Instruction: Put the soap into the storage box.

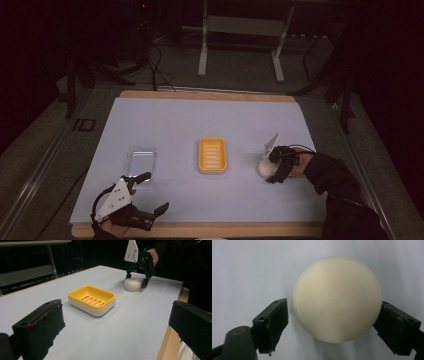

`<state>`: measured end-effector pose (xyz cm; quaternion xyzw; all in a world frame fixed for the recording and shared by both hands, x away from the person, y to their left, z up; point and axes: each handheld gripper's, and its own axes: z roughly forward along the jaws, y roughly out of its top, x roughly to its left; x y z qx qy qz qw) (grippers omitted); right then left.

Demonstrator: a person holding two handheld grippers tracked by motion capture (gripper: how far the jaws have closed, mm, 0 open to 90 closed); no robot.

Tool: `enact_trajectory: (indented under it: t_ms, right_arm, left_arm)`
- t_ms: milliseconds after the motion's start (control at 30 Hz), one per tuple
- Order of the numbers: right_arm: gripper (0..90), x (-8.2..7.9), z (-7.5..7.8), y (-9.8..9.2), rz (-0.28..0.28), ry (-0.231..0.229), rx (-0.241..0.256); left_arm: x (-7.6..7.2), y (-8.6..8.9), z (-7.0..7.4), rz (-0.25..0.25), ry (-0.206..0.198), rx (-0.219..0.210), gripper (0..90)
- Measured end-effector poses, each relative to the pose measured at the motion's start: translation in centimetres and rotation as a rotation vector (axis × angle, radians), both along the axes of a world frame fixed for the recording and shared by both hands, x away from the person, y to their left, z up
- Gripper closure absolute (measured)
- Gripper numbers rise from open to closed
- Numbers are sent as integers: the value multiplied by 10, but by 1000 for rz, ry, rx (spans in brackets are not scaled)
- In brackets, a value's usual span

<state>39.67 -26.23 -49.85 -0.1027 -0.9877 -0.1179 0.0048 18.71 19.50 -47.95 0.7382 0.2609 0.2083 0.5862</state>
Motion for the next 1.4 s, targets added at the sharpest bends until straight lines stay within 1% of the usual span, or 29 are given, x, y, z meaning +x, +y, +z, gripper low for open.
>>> enact_trajectory:
  t_ms: [167,200,333,433,533,667,767,833,867,933,1033,1067,1100,1133,1367,1400]
  right_arm:
    - [161,2,-2,2,-8,-7,16]
    - [185,2,-3,2,-7,-9,25]
    - [201,1,-6,3,7,-19,39]
    - [215,1,-7,3,5,-26,47]
    - [233,0,-7,3,10,-39,43]
    - [238,0,-6,5,5,-36,29]
    - [240,0,-5,5,-4,-24,22]
    - [240,0,-3,6,-5,-4,27]
    - [240,0,-2,6,-5,-6,32]
    - [241,1,3,5,-12,8,52]
    - [241,2,10,6,-9,-1,69]
    - [241,2,10,6,-9,-1,69]
    - [240,2,14,8,4,-8,67]
    - [240,2,16,8,12,-11,65]
    - [241,3,30,16,42,-31,78]
    - [240,3,32,17,51,-26,79]
  left_arm:
    - [0,0,0,-1,0,0,1]
    - [0,0,0,-1,0,0,1]
    - [0,0,0,-1,0,0,1]
    - [0,0,0,-1,1,1,1]
    - [0,0,0,0,1,0,1]
    - [0,0,0,0,2,2,1]
    - [0,0,0,0,3,4,1]
    - [0,0,0,-1,4,3,1]
    - [0,0,0,0,4,2,1]
    - [0,0,0,-1,5,2,1]
    - [0,-1,-1,-1,5,4,1]
    - [0,-1,-1,-1,5,4,1]
    - [0,0,0,-1,3,4,1]
    - [0,0,0,-1,4,3,1]
    - [0,0,0,-2,2,4,1]
    - [0,-1,0,-2,3,5,1]
